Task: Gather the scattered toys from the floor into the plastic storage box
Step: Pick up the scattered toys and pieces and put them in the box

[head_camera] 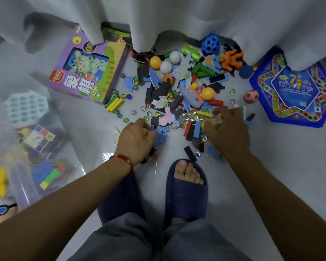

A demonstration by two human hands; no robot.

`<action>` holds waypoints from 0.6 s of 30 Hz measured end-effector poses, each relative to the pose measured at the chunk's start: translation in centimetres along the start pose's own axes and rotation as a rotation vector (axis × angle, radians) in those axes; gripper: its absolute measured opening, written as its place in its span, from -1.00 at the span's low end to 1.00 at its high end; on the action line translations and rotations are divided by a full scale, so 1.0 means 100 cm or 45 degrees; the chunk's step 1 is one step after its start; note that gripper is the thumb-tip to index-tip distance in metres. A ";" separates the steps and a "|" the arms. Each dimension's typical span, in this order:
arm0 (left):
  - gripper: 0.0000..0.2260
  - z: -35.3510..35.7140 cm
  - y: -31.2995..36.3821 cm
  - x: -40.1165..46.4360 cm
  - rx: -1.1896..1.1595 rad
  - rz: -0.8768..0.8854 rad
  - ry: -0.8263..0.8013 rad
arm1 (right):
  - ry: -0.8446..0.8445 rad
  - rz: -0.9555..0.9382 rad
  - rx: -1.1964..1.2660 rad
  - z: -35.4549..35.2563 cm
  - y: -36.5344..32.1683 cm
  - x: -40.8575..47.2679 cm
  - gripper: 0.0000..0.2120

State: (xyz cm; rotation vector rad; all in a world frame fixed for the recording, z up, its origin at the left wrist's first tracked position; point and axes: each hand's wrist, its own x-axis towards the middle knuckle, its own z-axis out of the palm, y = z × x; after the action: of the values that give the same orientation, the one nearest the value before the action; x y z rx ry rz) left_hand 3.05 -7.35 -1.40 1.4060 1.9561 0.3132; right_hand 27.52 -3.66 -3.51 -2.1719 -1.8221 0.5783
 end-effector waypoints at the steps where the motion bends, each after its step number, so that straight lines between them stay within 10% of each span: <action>1: -0.85 -0.001 0.002 -0.001 -0.072 -0.033 -0.016 | -0.074 -0.068 -0.150 0.006 0.004 0.003 -0.59; 5: -0.85 -0.016 0.012 -0.013 -0.321 -0.136 -0.050 | -0.079 -0.282 -0.493 0.017 -0.001 0.006 -0.63; 9: -0.86 -0.056 0.028 -0.043 -0.668 -0.285 0.005 | -0.030 -0.105 -0.096 -0.010 -0.014 0.002 -0.66; 13: -0.84 -0.117 0.033 -0.085 -1.100 -0.403 0.145 | -0.653 0.516 0.975 -0.063 -0.094 -0.013 -0.60; 18: -0.85 -0.193 -0.018 -0.149 -1.389 -0.477 0.487 | -1.402 0.343 1.156 -0.111 -0.228 -0.054 -0.60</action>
State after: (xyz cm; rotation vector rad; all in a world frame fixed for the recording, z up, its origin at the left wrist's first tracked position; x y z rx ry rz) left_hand -8.45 -17.70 17.52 0.2771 1.7703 1.2908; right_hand 11.61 -3.92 16.96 -1.4585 -1.0741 2.4115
